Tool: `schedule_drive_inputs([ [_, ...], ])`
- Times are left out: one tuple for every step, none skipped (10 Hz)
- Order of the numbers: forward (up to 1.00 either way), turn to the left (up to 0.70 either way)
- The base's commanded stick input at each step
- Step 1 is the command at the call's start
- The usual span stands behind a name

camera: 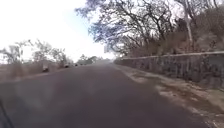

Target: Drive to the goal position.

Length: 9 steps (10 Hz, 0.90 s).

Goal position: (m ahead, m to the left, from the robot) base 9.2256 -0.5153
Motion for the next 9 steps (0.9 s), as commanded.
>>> schedule_drive_inputs([
  [0.70,0.00],
  [0.70,0.00],
  [0.70,0.00],
  [0.70,0.00],
  [0.70,0.00],
  [0.70,0.00],
  [0.70,0.00],
  [0.70,0.01],
  [0.70,0.02],
])
